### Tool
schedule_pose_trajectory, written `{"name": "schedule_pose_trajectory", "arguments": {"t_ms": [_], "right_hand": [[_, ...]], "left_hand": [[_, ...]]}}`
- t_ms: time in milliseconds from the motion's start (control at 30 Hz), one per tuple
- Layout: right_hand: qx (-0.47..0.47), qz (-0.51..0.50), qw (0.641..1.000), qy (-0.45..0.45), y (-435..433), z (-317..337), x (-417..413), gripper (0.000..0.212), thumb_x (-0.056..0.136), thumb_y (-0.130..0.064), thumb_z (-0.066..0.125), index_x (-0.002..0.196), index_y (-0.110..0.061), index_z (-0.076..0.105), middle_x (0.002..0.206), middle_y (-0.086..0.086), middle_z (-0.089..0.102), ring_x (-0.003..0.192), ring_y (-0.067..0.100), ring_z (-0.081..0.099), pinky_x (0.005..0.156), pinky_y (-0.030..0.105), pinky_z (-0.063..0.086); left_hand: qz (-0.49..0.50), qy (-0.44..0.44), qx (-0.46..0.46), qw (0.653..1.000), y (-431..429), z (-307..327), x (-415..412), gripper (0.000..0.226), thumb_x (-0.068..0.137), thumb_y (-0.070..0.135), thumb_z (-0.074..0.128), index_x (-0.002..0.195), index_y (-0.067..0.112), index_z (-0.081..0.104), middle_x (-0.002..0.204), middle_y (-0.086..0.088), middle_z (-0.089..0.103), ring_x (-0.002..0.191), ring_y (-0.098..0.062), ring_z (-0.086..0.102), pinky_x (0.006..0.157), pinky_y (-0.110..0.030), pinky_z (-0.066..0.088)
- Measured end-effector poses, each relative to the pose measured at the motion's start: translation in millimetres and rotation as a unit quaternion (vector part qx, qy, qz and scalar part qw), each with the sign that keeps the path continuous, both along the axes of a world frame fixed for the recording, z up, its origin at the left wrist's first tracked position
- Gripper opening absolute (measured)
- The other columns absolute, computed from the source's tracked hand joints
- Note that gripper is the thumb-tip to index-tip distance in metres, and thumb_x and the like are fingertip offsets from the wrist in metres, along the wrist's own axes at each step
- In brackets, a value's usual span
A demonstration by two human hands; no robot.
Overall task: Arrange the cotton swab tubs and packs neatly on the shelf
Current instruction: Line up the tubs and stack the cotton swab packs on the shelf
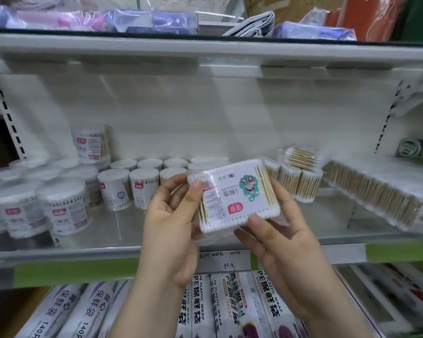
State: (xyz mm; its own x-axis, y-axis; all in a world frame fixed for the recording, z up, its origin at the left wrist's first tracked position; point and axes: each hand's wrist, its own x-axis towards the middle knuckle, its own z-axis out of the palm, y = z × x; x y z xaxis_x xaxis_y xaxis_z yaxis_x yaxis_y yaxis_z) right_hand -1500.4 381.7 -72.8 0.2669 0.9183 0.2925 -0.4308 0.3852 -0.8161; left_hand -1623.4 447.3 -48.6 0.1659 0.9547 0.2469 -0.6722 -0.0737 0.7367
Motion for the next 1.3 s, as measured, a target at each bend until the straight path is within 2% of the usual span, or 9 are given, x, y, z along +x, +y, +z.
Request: {"name": "schedule_pose_trajectory", "arguments": {"t_ms": [167,300,500,567,667,900,1000,1167,1300], "right_hand": [[0.01,-0.054,0.987,0.151,2,3,10,0.087,0.047,-0.013,0.086,0.125,-0.013,0.049,0.105,0.018,0.071,0.095,0.028,0.07,0.071,0.031,0.058],[-0.014,-0.086,0.983,0.164,0,11,41,0.049,0.068,-0.009,0.061,0.115,0.001,0.054,0.098,0.018,0.073,0.08,0.022,0.073,0.06,0.031,0.06],[-0.01,-0.113,0.993,0.01,19,47,95,0.066,0.055,-0.021,0.079,0.116,-0.003,0.059,0.11,0.017,0.069,0.096,0.025,0.07,0.082,0.041,0.056],[-0.001,-0.141,0.988,-0.065,31,62,109,0.056,0.055,-0.023,0.081,0.106,-0.009,0.063,0.109,0.015,0.07,0.095,0.025,0.07,0.085,0.043,0.056],[0.006,-0.166,0.976,-0.141,55,88,121,0.027,0.079,-0.006,0.068,0.104,-0.015,0.061,0.106,0.007,0.071,0.084,0.017,0.071,0.073,0.031,0.06],[0.01,-0.198,0.911,-0.362,130,119,117,0.049,0.09,-0.005,0.059,0.136,-0.009,0.043,0.111,0.006,0.056,0.076,0.004,0.06,0.058,0.008,0.05],[-0.027,-0.18,0.897,-0.403,149,111,116,0.047,0.092,-0.006,0.056,0.137,-0.009,0.044,0.12,0.01,0.057,0.094,0.021,0.064,0.08,0.028,0.055],[-0.044,-0.188,0.847,-0.495,161,88,128,0.031,0.092,-0.001,0.052,0.123,-0.002,0.053,0.113,0.011,0.061,0.102,0.028,0.063,0.09,0.045,0.053],[-0.041,-0.213,0.774,-0.594,166,87,138,0.031,0.09,-0.003,0.056,0.121,-0.001,0.056,0.112,0.012,0.061,0.103,0.029,0.062,0.09,0.04,0.05]], "left_hand": [[-0.02,0.004,-0.017,1.0,-9,-5,19,0.033,0.067,0.01,0.065,0.098,0.016,0.057,0.11,-0.013,0.066,0.093,-0.028,0.069,0.072,-0.048,0.058],[-0.01,0.137,0.039,0.99,-17,-15,30,0.039,0.055,0.018,0.075,0.093,0.015,0.065,0.098,0.001,0.071,0.089,-0.021,0.072,0.069,-0.036,0.06],[-0.016,0.193,0.045,0.98,-22,-17,44,0.019,0.071,0.002,0.072,0.085,0.015,0.071,0.095,0.001,0.072,0.09,-0.022,0.072,0.071,-0.035,0.06],[0.001,0.19,0.041,0.981,-23,-17,42,0.017,0.069,0.007,0.072,0.085,0.014,0.072,0.098,-0.002,0.073,0.092,-0.024,0.071,0.07,-0.034,0.06],[0.034,0.185,0.025,0.982,-21,-18,32,0.018,0.064,0.011,0.081,0.079,0.015,0.074,0.096,-0.004,0.074,0.09,-0.023,0.071,0.067,-0.032,0.06],[0.084,0.168,0.003,0.982,-11,-12,6,0.026,0.078,-0.007,0.067,0.068,0.016,0.074,0.085,-0.006,0.075,0.078,-0.019,0.073,0.066,-0.029,0.06],[0.095,0.155,0.003,0.983,-10,-5,-4,0.02,0.081,-0.008,0.061,0.074,0.008,0.07,0.086,-0.009,0.075,0.074,-0.019,0.073,0.066,-0.031,0.059],[0.103,0.159,0.013,0.982,-5,-1,-16,0.017,0.081,-0.002,0.056,0.077,0.008,0.07,0.086,-0.009,0.074,0.077,-0.02,0.072,0.069,-0.032,0.059],[0.098,0.166,0.035,0.981,-1,1,-16,0.017,0.074,0.006,0.061,0.069,0.016,0.074,0.086,-0.007,0.074,0.08,-0.018,0.072,0.065,-0.028,0.06]]}}
